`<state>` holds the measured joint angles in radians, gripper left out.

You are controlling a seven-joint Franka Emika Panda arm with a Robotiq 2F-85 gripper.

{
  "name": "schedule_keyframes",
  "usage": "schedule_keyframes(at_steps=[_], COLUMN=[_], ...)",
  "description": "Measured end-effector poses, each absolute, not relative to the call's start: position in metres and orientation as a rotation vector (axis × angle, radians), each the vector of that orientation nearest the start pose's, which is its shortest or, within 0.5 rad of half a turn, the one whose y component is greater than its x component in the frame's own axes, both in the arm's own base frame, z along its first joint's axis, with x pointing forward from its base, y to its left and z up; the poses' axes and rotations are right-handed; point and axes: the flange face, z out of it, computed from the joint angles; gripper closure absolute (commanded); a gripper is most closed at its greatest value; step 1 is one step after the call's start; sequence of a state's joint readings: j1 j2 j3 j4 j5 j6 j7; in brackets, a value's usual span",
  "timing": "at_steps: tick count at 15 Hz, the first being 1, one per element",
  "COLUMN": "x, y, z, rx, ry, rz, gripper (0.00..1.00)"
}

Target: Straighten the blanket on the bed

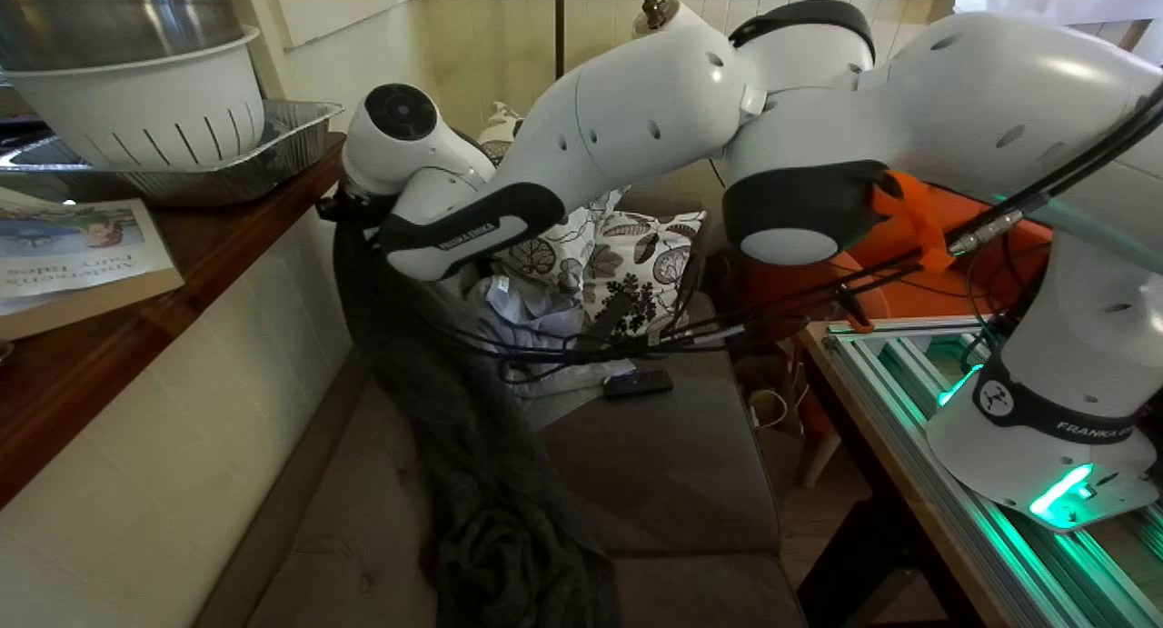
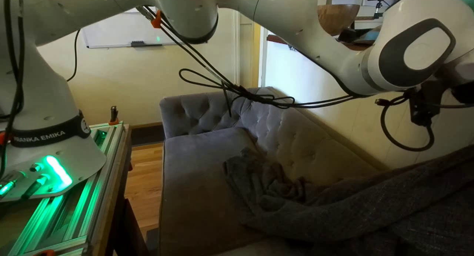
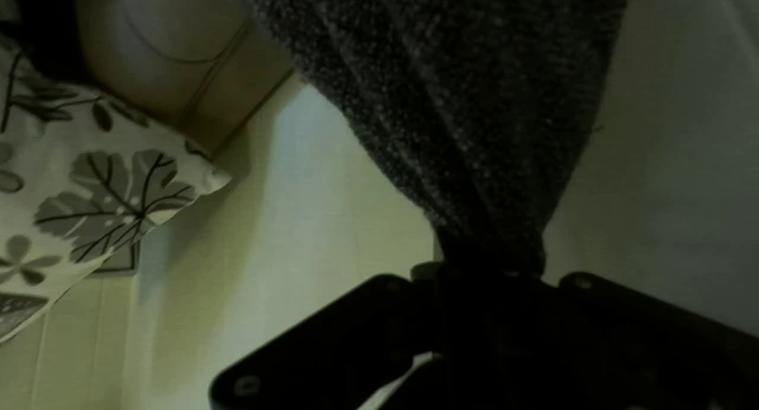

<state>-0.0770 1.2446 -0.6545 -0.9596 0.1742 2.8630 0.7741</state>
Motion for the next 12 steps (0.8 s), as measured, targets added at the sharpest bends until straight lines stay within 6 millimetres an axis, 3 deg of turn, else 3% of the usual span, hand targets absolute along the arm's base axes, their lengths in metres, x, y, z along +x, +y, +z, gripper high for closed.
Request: schedule_keyframes(at_steps=[6,7,9,12], x=[0.782,0.783,0.782,0.779], y=[-0.317,-0.317,-0.317,-0.322], z=[0.248,0.247,0.243,0.23], rx=[-2.557,-2.557,-2.57,-2.627], ry=[1.421,1.406,1.406,1.432], rz=[-1.11,-1.046,-0.942,-0.898], gripper=[0.97,0.71,0.66,0.44])
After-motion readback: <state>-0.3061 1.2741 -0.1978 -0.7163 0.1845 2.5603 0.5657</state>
